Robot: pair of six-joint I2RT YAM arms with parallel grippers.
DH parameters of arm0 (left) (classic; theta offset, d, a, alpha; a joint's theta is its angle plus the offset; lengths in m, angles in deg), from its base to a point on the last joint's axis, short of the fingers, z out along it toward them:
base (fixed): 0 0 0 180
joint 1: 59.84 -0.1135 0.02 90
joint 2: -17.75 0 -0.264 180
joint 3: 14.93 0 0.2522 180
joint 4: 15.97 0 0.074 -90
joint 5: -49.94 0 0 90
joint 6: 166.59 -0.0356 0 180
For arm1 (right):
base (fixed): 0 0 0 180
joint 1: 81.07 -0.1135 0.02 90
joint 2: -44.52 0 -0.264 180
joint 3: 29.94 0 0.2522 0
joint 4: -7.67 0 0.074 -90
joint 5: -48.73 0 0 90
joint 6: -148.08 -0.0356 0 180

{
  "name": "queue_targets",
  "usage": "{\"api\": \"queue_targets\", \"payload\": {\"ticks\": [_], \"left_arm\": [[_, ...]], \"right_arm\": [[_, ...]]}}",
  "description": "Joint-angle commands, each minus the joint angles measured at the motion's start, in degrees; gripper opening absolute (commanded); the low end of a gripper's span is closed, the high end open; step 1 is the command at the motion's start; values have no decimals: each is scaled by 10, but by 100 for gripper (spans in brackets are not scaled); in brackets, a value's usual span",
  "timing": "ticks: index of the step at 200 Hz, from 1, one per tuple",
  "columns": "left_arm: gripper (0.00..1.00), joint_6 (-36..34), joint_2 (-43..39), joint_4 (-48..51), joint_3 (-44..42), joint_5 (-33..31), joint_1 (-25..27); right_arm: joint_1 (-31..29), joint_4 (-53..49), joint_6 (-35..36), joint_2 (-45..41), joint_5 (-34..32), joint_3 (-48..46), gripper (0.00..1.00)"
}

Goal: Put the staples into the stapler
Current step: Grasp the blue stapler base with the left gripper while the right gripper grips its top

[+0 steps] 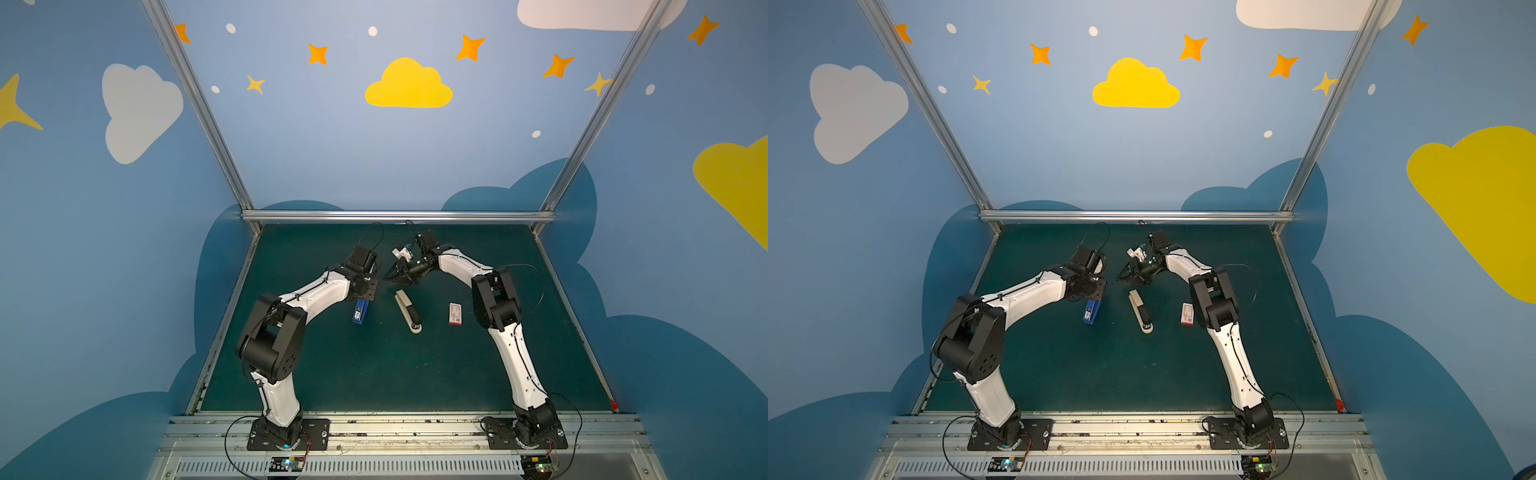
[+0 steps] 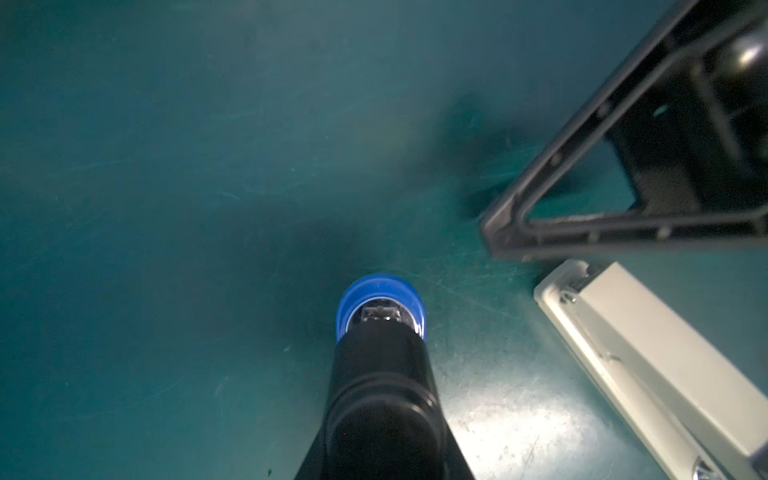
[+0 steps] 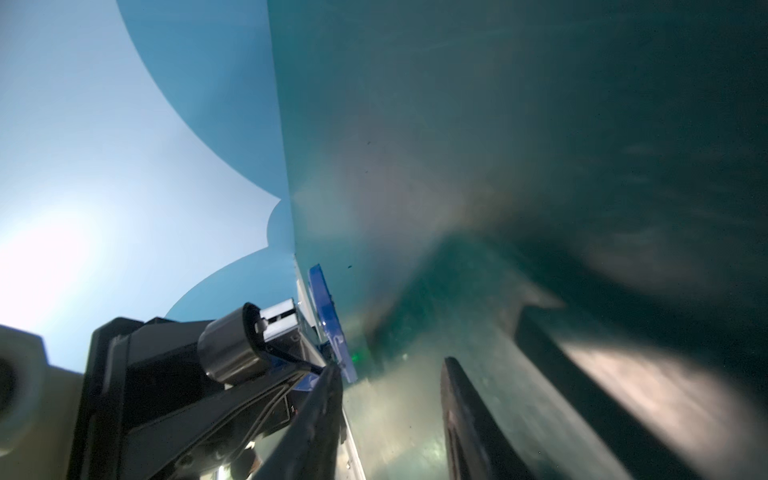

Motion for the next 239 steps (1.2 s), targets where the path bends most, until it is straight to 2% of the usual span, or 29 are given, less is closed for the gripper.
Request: {"api": "queue_targets", "payload": {"ticks": [1, 21, 118, 148, 170, 201, 239], "left_arm": [[4, -3, -22, -19, 4, 13, -1], [4, -2, -24, -21, 5, 17, -1], [4, 7, -45, -32, 6, 32, -1], [4, 9, -47, -34, 9, 34, -1], [4, 12, -48, -39, 10, 37, -1], [4, 14, -50, -42, 14, 48, -2], [4, 18, -60, -45, 12, 57, -1]], "right_arm": [[-9, 25, -1, 2, 48, 12, 36], [-12, 38, -9, 3, 60, 10, 32], [-26, 85, -35, 17, 86, 9, 35], [-32, 94, -36, 14, 97, 9, 29], [-34, 97, -38, 15, 99, 9, 29], [-39, 109, -45, 21, 102, 10, 38], [-39, 113, -49, 25, 98, 12, 34]]}}
